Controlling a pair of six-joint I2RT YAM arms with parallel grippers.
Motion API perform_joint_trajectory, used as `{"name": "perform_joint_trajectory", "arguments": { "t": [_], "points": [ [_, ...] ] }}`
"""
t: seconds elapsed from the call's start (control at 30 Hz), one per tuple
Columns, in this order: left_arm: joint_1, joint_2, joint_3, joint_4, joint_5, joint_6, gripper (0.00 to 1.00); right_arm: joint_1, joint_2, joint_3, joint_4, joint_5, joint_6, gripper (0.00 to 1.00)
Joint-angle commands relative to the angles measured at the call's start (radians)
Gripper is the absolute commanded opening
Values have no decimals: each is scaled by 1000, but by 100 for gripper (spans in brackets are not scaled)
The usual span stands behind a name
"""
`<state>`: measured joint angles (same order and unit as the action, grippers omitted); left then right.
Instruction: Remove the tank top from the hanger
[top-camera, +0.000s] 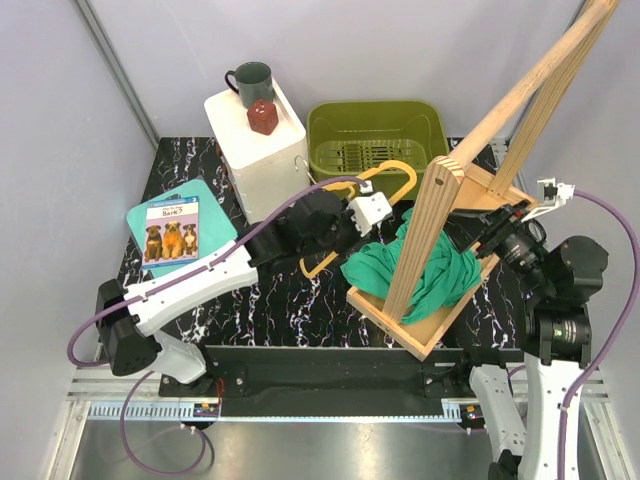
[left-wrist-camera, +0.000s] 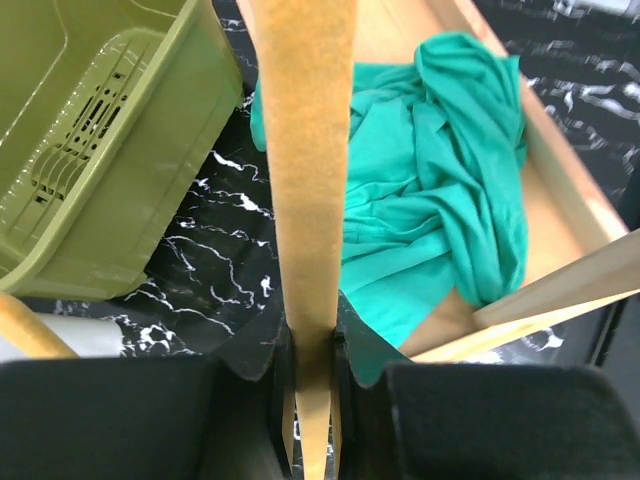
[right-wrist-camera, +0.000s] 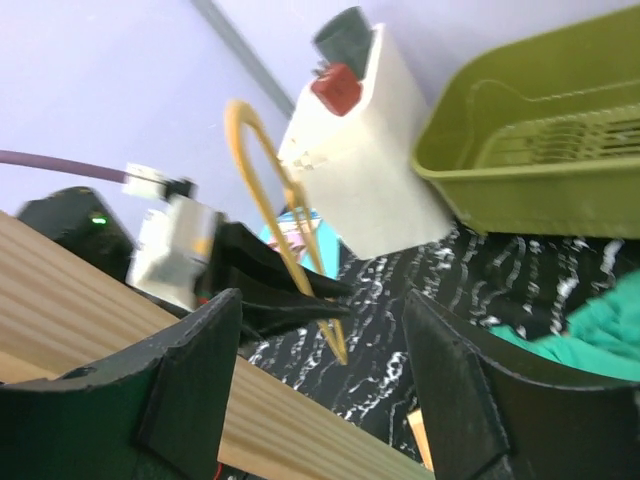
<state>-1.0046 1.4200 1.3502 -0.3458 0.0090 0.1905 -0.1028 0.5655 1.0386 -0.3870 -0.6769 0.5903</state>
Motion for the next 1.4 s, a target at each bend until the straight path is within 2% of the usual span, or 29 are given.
{"name": "perform_joint_trajectory", "arguments": {
  "t": [0.0, 0.17, 0.77, 1.03, 1.1, 1.13, 1.17, 1.2, 1.23, 1.3, 1.33, 1.37],
  "points": [
    [-23, 45, 38, 7, 2, 98, 0, 2, 53, -11, 232, -130, 75, 70],
    [-72, 82, 53, -12, -40, 128, 0, 2, 137, 11, 246, -245, 68, 62],
    [-134, 117, 95, -36, -64, 155, 0, 2, 142, -78, 197, -283, 9, 49],
    [-138, 126, 83, -38, -53, 162, 0, 2, 189, -75, 227, -213, 3, 27],
    [-138, 117, 78, -38, -58, 164, 0, 2, 201, -74, 270, -199, 29, 6],
    [-138, 115, 72, -30, -72, 164, 0, 2, 211, -71, 273, -190, 34, 0],
    [-138, 111, 69, -28, -82, 162, 1, 2, 211, -69, 273, -176, 37, 0],
    [-138, 102, 66, -25, -95, 156, 6, 2, 206, -72, 278, -165, 37, 0],
    [-138, 94, 49, -10, -119, 150, 22, 2, 180, -77, 277, -141, 39, 0],
    [-137, 62, 20, 24, -136, 142, 39, 2, 137, -95, 274, -57, 40, 0],
    [-135, 50, -6, 56, -153, 138, 52, 2, 123, -98, 266, -14, 40, 0],
    [-134, 39, -16, 68, -164, 132, 56, 2, 114, -101, 258, 6, 45, 0]
  ]
}}
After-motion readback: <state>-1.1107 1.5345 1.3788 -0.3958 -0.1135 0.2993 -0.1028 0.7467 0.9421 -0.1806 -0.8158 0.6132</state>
